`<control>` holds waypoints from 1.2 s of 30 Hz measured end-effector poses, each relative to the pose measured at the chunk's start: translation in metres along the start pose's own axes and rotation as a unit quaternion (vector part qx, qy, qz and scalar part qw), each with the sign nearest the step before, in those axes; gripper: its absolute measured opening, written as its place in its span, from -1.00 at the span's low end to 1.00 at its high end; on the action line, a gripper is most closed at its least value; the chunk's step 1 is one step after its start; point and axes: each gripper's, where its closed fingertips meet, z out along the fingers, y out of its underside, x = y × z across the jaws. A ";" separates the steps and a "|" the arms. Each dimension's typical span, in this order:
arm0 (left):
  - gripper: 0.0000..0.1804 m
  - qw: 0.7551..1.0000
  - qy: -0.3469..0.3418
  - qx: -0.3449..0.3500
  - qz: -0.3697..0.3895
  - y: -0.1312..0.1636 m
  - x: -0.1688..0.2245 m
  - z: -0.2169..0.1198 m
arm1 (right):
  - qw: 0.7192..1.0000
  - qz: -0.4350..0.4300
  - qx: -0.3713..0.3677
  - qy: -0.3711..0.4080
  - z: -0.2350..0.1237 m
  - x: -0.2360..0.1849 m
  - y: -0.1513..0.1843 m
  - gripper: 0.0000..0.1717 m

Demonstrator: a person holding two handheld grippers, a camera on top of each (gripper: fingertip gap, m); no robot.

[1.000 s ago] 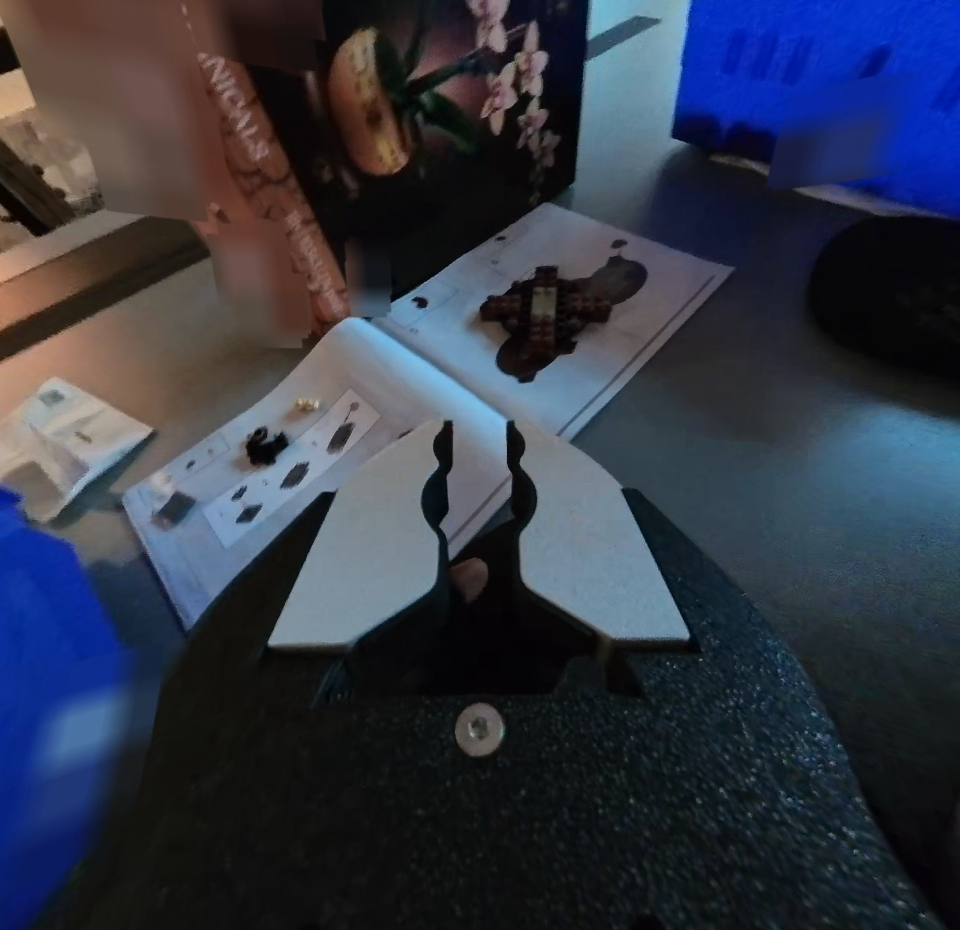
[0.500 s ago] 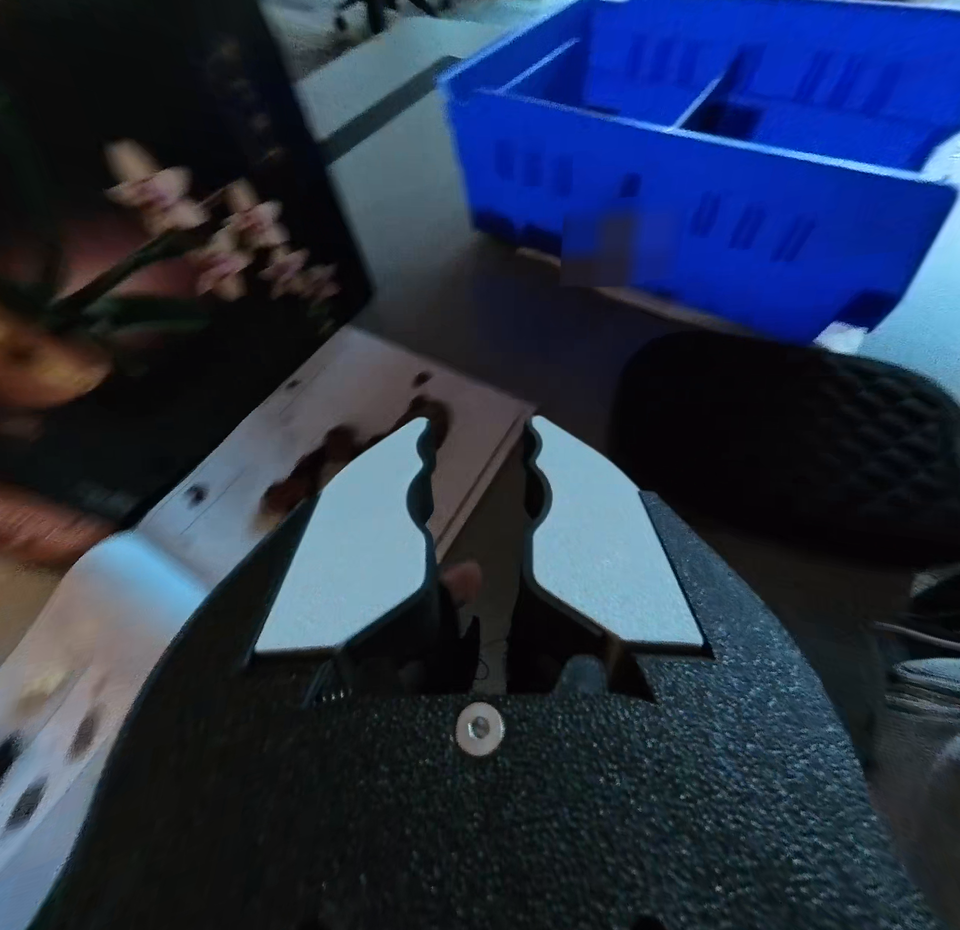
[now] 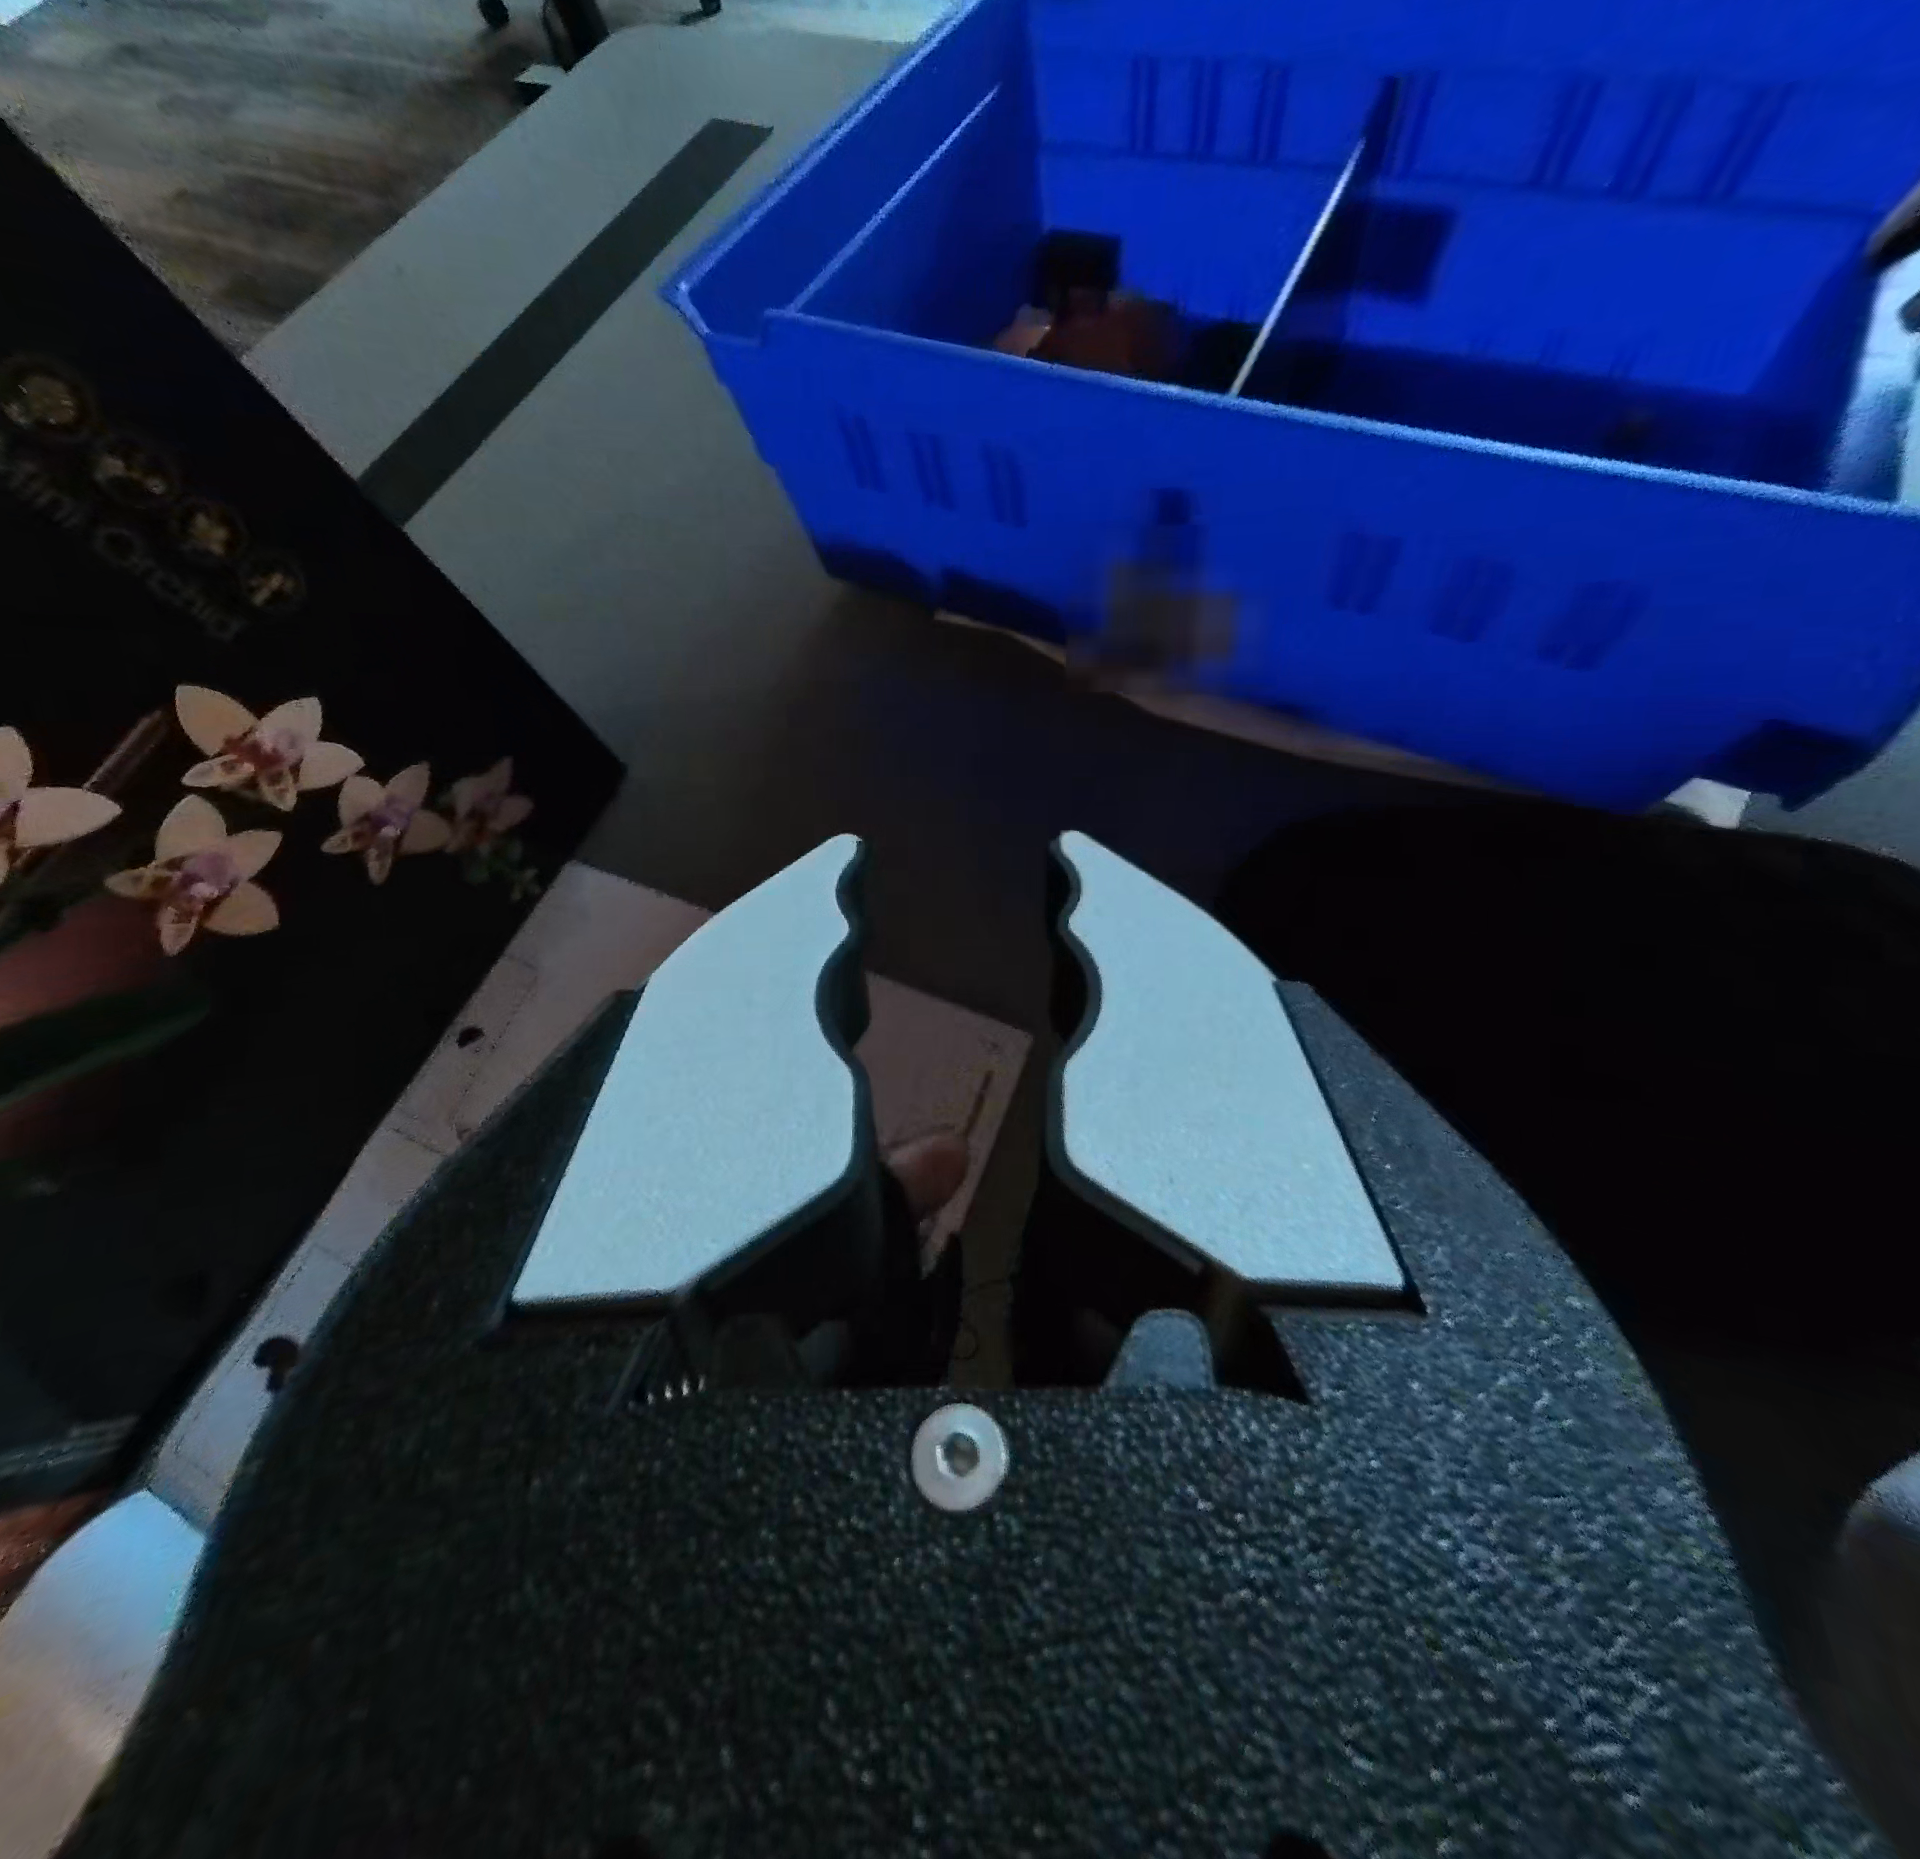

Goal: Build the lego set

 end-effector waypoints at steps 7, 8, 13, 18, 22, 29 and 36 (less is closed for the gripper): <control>-0.66 1.000 -0.001 -0.004 -0.019 0.013 -0.012 0.007 | 0.999 0.001 -0.045 -0.007 0.029 0.005 -0.030 -0.86; -0.66 1.000 -0.003 -0.006 -0.021 0.015 -0.015 0.007 | 0.998 0.019 -0.063 -0.006 0.036 0.005 -0.031 -0.86; -0.66 0.999 -0.011 -0.012 -0.030 0.026 -0.026 0.006 | 0.994 0.016 -0.112 0.003 0.078 0.010 -0.032 -0.88; -0.66 0.999 -0.012 -0.009 -0.040 0.031 -0.033 0.008 | 0.987 0.030 -0.160 0.008 0.116 0.019 -0.024 -0.94; -0.66 0.999 -0.013 -0.015 -0.043 0.038 -0.036 0.009 | 0.987 0.021 -0.160 -0.017 0.130 0.009 -0.029 -0.94; -0.66 0.998 -0.014 -0.016 -0.059 0.045 -0.042 0.009 | 0.981 0.027 -0.190 -0.026 0.139 0.007 -0.018 -0.92; -0.67 0.998 -0.011 -0.009 -0.055 0.041 -0.039 0.006 | 0.991 0.047 -0.122 -0.030 0.110 0.010 -0.036 -0.94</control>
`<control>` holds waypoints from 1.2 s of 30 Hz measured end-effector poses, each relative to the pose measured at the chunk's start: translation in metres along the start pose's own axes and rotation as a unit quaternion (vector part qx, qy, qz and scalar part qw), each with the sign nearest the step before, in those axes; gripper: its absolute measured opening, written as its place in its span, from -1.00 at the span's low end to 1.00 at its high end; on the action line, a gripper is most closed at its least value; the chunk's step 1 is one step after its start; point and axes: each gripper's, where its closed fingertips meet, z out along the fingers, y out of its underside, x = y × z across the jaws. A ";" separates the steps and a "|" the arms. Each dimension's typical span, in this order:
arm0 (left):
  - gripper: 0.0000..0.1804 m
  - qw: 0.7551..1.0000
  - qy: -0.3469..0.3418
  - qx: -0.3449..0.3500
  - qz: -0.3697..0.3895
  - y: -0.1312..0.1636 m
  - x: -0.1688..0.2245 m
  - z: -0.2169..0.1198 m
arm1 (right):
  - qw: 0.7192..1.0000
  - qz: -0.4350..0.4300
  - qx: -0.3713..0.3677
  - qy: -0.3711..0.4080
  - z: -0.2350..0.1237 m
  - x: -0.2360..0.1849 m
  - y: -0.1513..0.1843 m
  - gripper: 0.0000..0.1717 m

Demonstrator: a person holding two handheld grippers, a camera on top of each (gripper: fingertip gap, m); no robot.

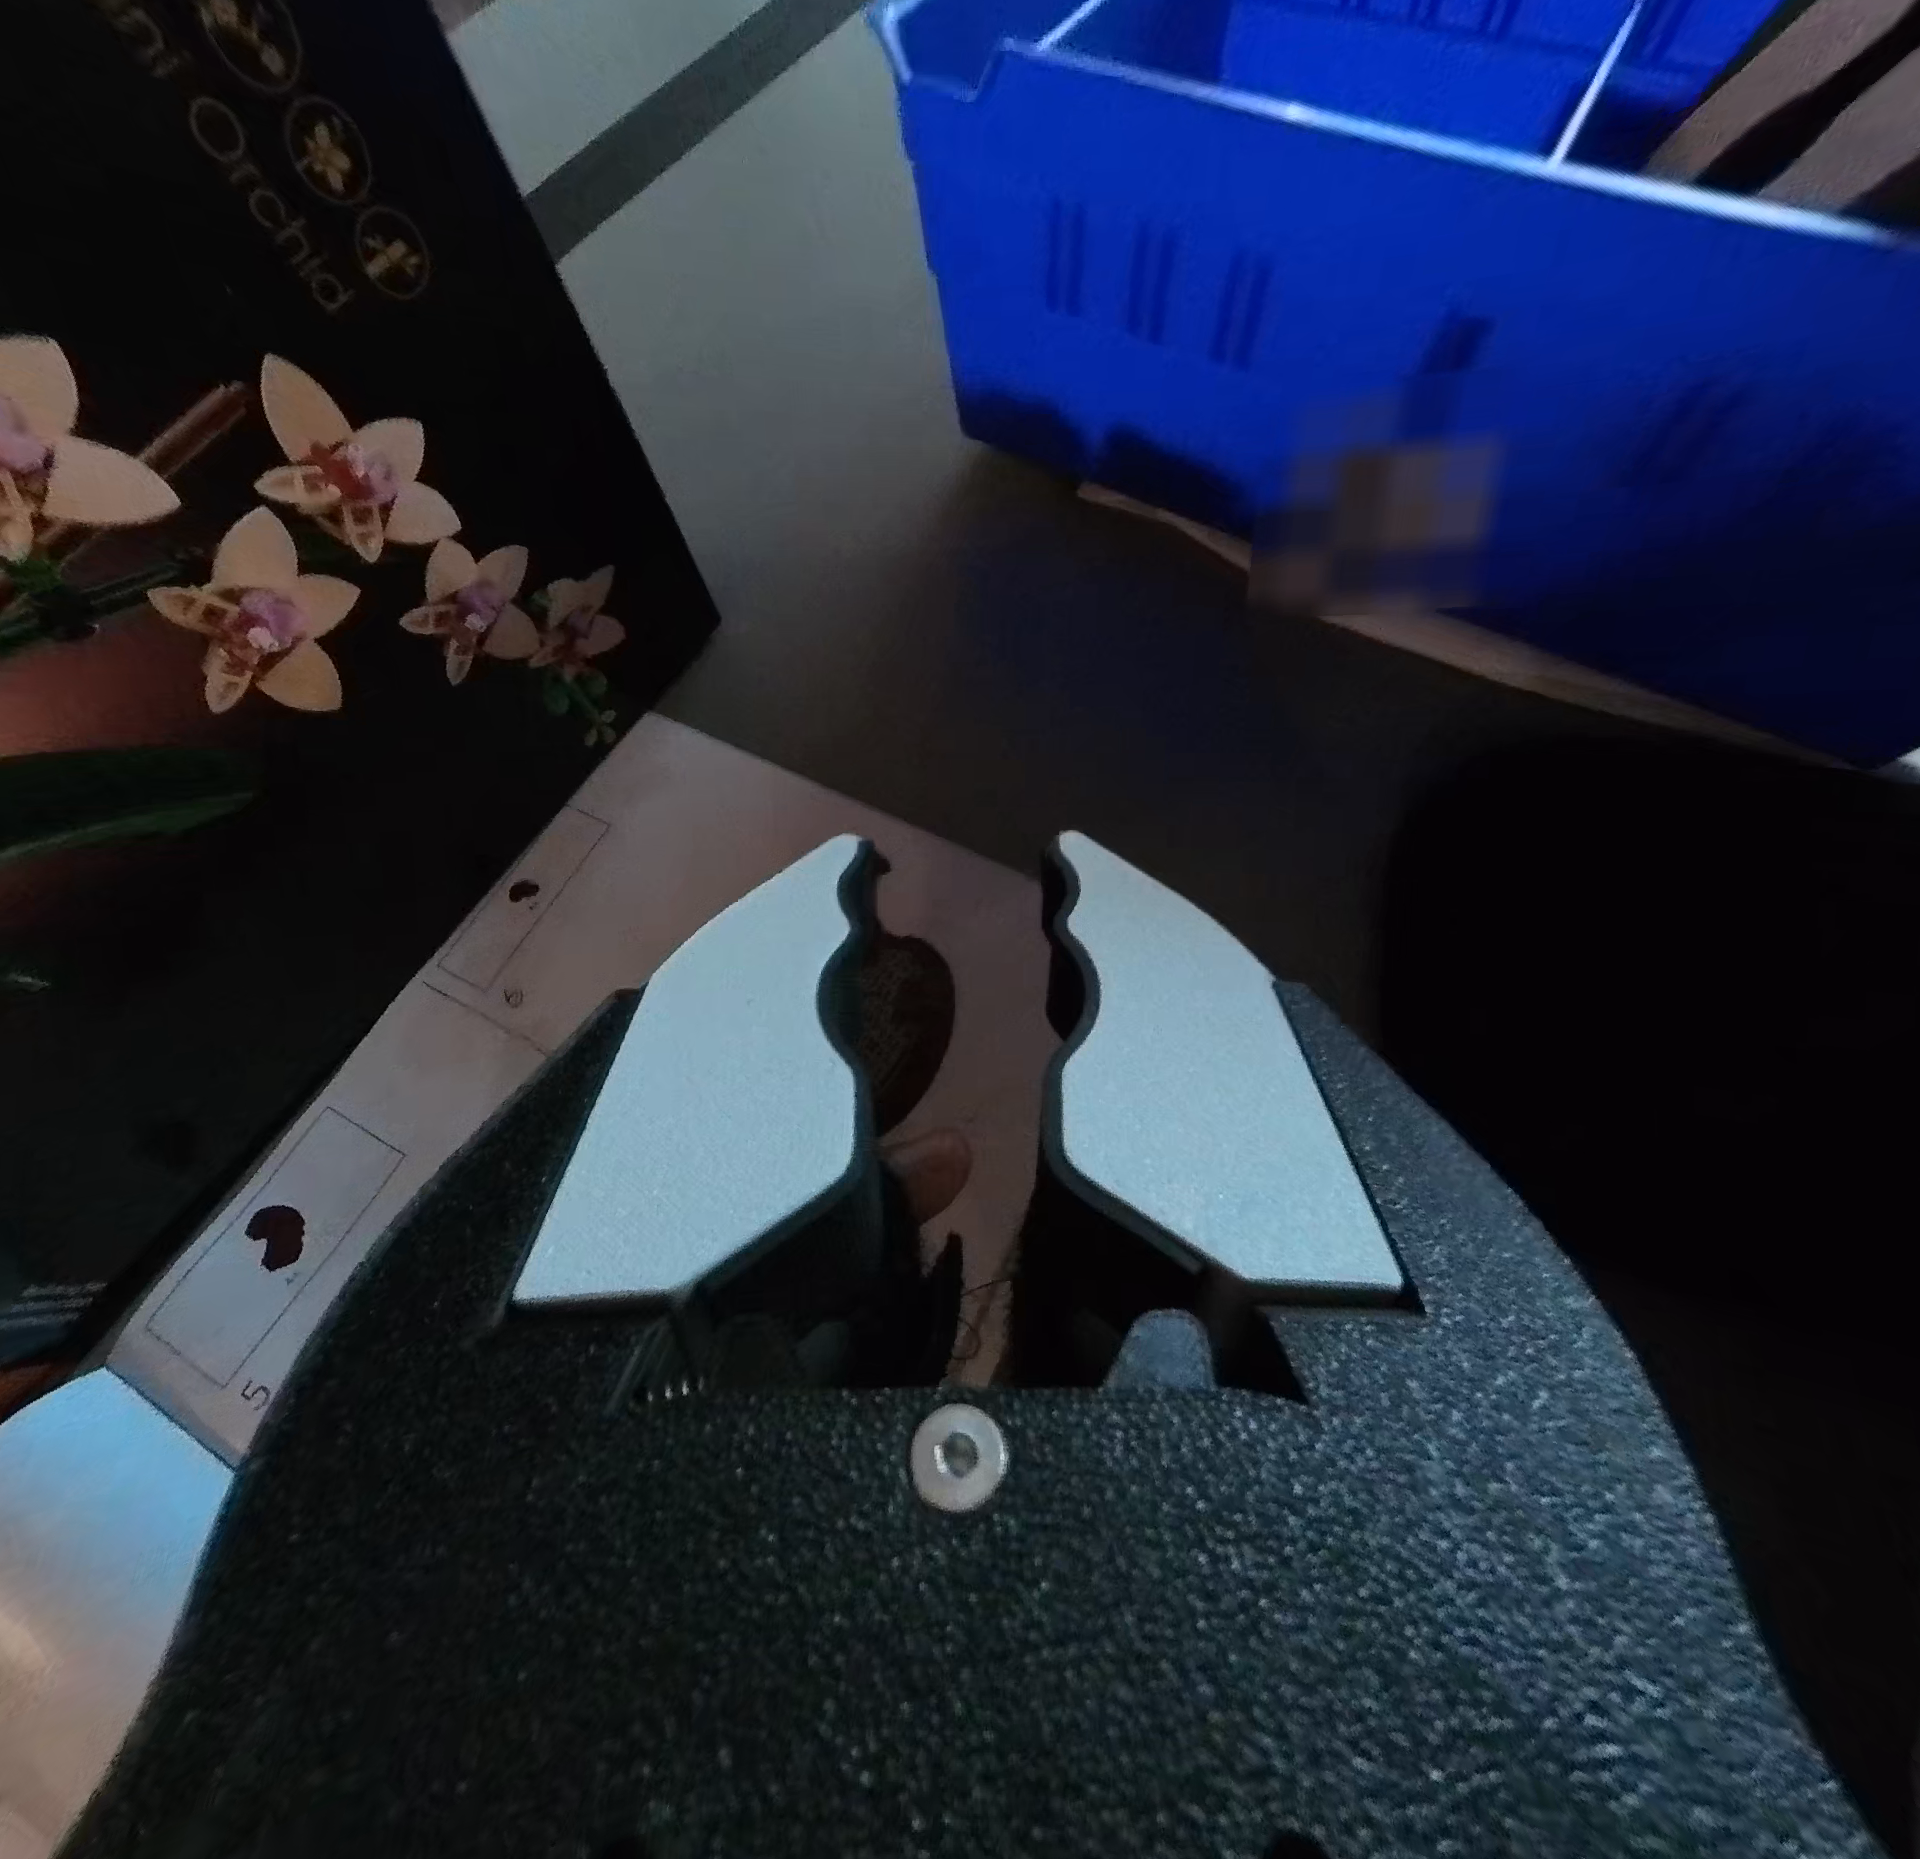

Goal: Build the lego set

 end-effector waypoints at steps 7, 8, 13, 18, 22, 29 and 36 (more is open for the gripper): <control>-0.66 0.997 0.062 0.047 -0.017 -0.023 0.034 -0.001 | 0.943 0.091 0.299 -0.117 -0.088 -0.021 -0.045 -0.95; -0.66 0.996 0.072 0.055 -0.014 -0.027 0.041 -0.001 | 0.937 0.092 0.317 -0.117 -0.096 -0.021 -0.045 -0.95; -0.66 0.991 0.107 0.076 0.016 -0.040 0.070 -0.007 | 0.907 0.104 0.378 -0.153 -0.121 -0.036 -0.050 -0.95; -0.66 0.987 0.128 0.095 0.019 -0.045 0.086 -0.016 | 0.891 0.115 0.394 -0.194 -0.133 -0.050 -0.053 -0.95; -0.69 0.954 0.235 0.181 -0.027 -0.064 0.109 -0.040 | 0.878 0.086 0.386 -0.269 -0.130 -0.093 -0.075 -0.94; -0.69 0.917 0.219 0.331 0.040 -0.103 0.088 -0.096 | 0.822 0.155 0.355 -0.417 -0.104 -0.177 -0.143 -0.95; -0.80 0.896 0.123 0.402 0.141 -0.112 0.044 -0.172 | 0.753 0.135 0.328 -0.554 -0.100 -0.259 -0.196 -0.95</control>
